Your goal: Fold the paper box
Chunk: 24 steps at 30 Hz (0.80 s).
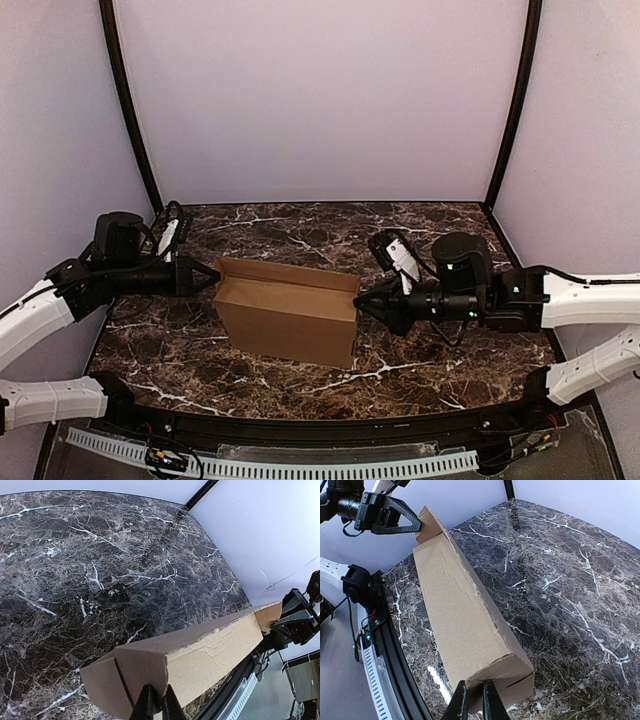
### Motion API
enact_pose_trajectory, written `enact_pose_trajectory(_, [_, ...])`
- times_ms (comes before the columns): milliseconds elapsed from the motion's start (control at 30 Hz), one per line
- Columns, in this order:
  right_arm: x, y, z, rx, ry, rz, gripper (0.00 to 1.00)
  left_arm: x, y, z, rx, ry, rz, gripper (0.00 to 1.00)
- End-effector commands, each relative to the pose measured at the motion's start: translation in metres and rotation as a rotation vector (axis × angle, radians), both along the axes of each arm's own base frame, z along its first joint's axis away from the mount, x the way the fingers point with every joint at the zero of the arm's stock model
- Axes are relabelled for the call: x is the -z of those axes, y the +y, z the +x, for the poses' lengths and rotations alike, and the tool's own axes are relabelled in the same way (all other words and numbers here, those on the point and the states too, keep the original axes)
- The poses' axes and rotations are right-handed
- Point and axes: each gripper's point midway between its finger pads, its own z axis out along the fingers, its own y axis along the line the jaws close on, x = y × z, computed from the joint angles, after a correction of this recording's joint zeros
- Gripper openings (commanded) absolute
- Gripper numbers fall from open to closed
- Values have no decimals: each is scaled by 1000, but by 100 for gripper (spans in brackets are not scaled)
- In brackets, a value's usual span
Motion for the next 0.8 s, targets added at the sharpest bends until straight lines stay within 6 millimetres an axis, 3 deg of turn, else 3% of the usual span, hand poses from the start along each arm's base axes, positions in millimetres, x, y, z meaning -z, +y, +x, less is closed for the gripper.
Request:
enact_pose_trajectory(0, [-41, 22, -2, -23, -21, 149, 8, 9, -19, -27, 131, 66, -48, 4])
enact_pose_trajectory(333, [-43, 18, 12, 88, 30, 153, 8, 11, -17, -26, 108, 64, -49, 4])
enact_pose_trajectory(600, [-28, 11, 22, 168, 48, 110, 8, 8, -13, -24, 75, 50, -52, 5])
enact_pose_trajectory(767, [-18, -5, 26, 225, 38, 50, 7, 10, -10, -23, 54, 52, -49, 5])
